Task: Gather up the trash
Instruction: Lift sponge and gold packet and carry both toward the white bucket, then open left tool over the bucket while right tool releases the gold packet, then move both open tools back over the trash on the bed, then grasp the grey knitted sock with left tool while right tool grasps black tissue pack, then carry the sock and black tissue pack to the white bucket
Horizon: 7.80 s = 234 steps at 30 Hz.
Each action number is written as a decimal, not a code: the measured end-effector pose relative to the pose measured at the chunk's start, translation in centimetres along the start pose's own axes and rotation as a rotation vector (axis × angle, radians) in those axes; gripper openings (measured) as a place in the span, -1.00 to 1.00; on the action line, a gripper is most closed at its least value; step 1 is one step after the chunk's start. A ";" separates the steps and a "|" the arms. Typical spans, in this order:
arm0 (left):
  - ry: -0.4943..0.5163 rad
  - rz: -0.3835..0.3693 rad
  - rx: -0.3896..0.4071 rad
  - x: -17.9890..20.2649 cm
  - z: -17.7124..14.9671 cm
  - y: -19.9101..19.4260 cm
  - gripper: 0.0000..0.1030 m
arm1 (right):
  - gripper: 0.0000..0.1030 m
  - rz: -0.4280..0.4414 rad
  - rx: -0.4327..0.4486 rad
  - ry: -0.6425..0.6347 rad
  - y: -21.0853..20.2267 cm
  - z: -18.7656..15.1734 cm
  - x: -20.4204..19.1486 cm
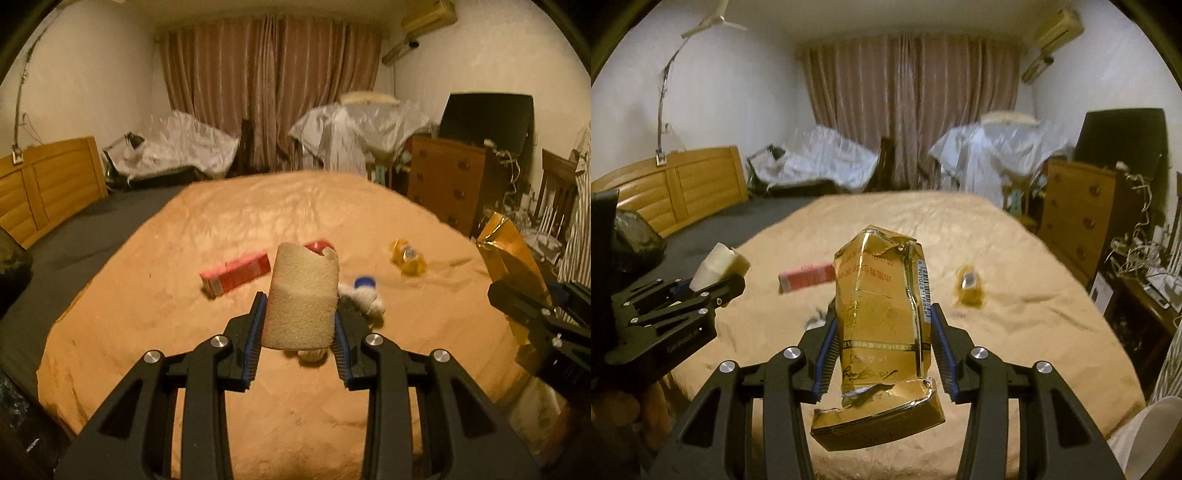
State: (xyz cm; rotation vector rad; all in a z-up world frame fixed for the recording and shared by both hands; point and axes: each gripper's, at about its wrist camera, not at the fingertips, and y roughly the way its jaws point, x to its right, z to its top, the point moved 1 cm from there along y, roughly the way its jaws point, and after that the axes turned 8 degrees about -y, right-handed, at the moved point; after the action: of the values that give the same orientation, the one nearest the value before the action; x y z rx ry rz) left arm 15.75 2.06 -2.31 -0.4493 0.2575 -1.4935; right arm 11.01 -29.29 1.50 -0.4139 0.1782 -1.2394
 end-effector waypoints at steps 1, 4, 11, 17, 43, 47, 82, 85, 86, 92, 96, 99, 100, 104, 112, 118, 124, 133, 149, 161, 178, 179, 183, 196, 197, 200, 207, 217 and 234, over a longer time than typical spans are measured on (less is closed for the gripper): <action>0.000 0.000 0.011 0.2 0.1 -0.3 -0.39 | -0.08 -0.006 0.009 0.000 -0.5 0.1 0.0; 0.000 -0.007 0.038 0.9 0.4 -1.1 -0.39 | -0.07 -0.022 0.033 0.002 -1.8 0.2 0.4; 0.009 -0.030 0.048 2.0 0.5 -1.8 -0.39 | -0.07 -0.044 0.049 0.004 -4.1 0.5 1.6; 0.028 -0.083 0.055 4.3 0.9 -2.3 -0.39 | -0.07 -0.086 0.048 0.006 -6.7 0.4 3.4; 0.231 -0.467 -0.021 25.2 -2.9 -5.3 -0.39 | -0.07 -0.434 -0.045 0.126 -23.0 -6.7 23.7; 0.274 -0.528 -0.076 28.9 -4.3 -5.2 -0.39 | -0.06 -0.472 -0.105 0.153 -25.0 -8.9 27.7; 0.469 -0.682 -0.485 38.9 -13.2 -1.0 0.08 | 0.05 -0.339 -0.466 0.391 -21.1 -19.8 37.9; 0.470 -0.677 -0.470 38.9 -13.1 -1.2 0.28 | 0.19 -0.346 -0.450 0.408 -21.5 -19.8 38.0; 0.469 -0.676 -0.473 38.8 -13.1 -1.1 0.28 | 0.19 -0.347 -0.446 0.411 -21.6 -19.8 38.0; 0.460 -0.670 -0.472 38.4 -12.8 -0.9 0.28 | 0.19 -0.349 -0.419 0.412 -22.2 -19.1 37.7; 0.454 -0.661 -0.465 37.6 -12.5 -0.9 0.28 | 0.19 -0.345 -0.392 0.389 -22.3 -17.9 36.8; 0.442 -0.644 -0.455 35.9 -12.0 -0.5 0.28 | 0.19 -0.331 -0.359 0.361 -22.0 -16.6 35.4; 0.437 -0.636 -0.452 35.2 -11.8 -0.2 0.28 | 0.20 -0.325 -0.352 0.353 -21.8 -16.2 34.9; 0.373 -0.566 -0.454 29.9 -10.6 2.4 0.28 | 0.24 -0.244 -0.304 0.320 -19.6 -14.3 31.5; 0.137 -0.328 -0.467 13.5 -6.7 11.4 0.28 | 0.31 -0.030 -0.281 0.248 -11.1 -10.6 22.6; 0.025 -0.201 -0.502 4.7 -4.8 19.2 0.38 | 0.31 0.085 -0.331 0.206 -4.0 -9.2 16.3; -0.050 -0.138 -0.451 -2.2 -3.3 19.6 0.48 | 0.35 0.156 -0.375 0.152 1.5 -8.2 11.5; -0.103 -0.044 -0.418 -12.1 -4.2 16.1 0.58 | 0.35 0.370 -0.417 0.177 11.4 -7.2 5.6; -0.018 -0.108 -0.417 -9.6 -5.2 18.4 0.58 | 0.35 0.455 -0.555 0.472 27.4 -5.0 0.4; -0.026 -0.089 -0.455 -8.6 -5.9 20.0 -0.23 | -0.25 0.414 -0.558 0.279 26.2 -5.7 -0.3; 0.005 -0.025 -0.425 -8.3 -6.9 17.1 0.11 | 0.28 0.239 -0.577 -0.108 19.0 -7.5 0.4; 0.006 -0.022 -0.421 -8.3 -6.9 17.1 0.13 | 0.30 0.230 -0.574 -0.112 19.3 -7.4 0.3; 0.007 -0.008 -0.419 -8.2 -6.7 17.5 0.19 | 0.30 0.223 -0.593 -0.160 20.3 -7.7 -0.4; 0.056 0.066 -0.405 -7.4 -7.7 18.3 -0.27 | -0.09 0.189 -0.593 -0.214 21.1 -8.5 -1.2; 0.054 0.066 -0.403 -7.5 -7.7 18.3 -0.29 | -0.10 0.187 -0.591 -0.216 21.1 -8.5 -1.2; 0.052 0.070 -0.399 -7.4 -7.8 18.0 -0.31 | -0.11 0.174 -0.580 -0.218 20.9 -8.7 -1.4; 0.056 0.077 -0.385 -7.0 -7.6 17.1 -0.34 | -0.16 0.170 -0.549 -0.191 19.5 -8.3 -1.2; 0.060 0.050 -0.309 -4.8 -5.4 12.9 -0.34 | -0.16 0.130 -0.422 -0.143 13.5 -5.5 0.0; 0.153 -0.139 -0.184 7.8 -3.2 3.8 -0.34 | -0.15 -0.067 -0.166 0.004 -3.9 -2.7 9.0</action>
State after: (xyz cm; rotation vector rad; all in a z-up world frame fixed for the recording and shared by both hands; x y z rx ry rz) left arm 18.30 -6.01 -5.98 -0.5082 0.4957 -1.6497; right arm 9.58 -39.34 1.43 -0.5647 0.2742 -1.2958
